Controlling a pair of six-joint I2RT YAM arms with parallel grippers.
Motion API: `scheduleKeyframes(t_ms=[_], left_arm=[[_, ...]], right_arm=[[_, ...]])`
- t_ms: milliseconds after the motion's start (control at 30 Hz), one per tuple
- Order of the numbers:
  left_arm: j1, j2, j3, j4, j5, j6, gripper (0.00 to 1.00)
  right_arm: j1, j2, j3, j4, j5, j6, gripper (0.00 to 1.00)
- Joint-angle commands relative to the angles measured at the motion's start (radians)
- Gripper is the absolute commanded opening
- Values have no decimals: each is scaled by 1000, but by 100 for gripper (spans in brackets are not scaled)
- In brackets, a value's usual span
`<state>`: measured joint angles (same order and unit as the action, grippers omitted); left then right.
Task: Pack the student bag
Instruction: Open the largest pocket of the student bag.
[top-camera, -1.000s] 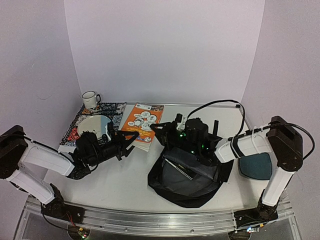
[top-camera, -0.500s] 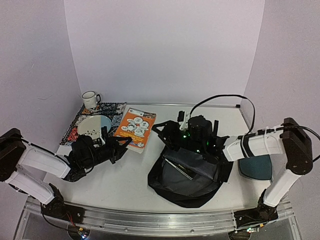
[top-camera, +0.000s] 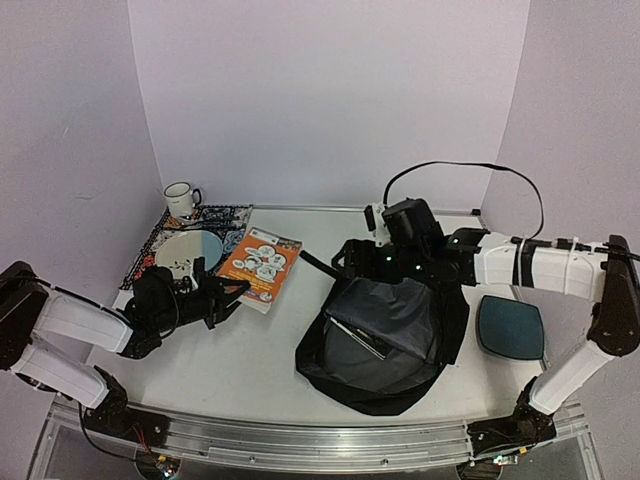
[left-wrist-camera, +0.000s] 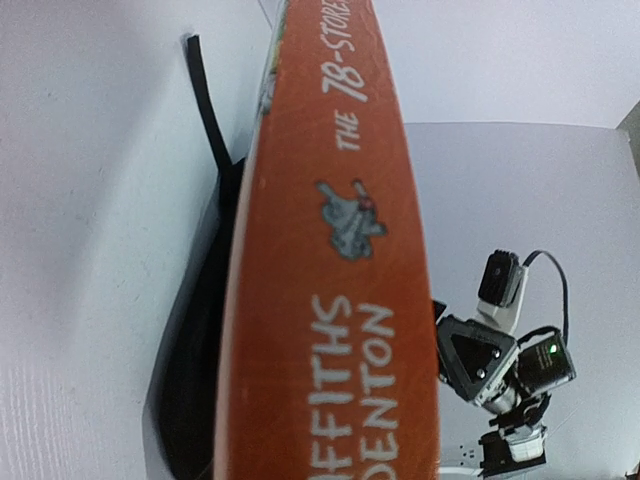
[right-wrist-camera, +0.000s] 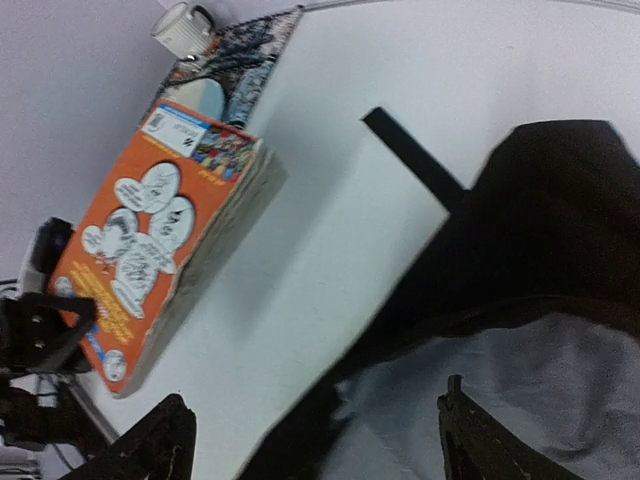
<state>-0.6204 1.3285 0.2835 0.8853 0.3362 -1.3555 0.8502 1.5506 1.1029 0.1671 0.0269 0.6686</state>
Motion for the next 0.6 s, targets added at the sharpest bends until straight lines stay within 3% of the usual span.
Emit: scheduleKeyframes(t_ms=[0,233,367,567], left_arm=[[13,-25,80,12,174,65,0],[14,-28,105,-84,268,99,0],[13,-59,114,-169,279,130,0],[13,-69,129,-213,318,138,0]], right_arm=[[-94,-55,68,-331,41,-258,88],[-123,16,132,-503,69,-413,94],[-71,37,126,-538,53,-455,93],[34,96,112,-617,130,-458,81]])
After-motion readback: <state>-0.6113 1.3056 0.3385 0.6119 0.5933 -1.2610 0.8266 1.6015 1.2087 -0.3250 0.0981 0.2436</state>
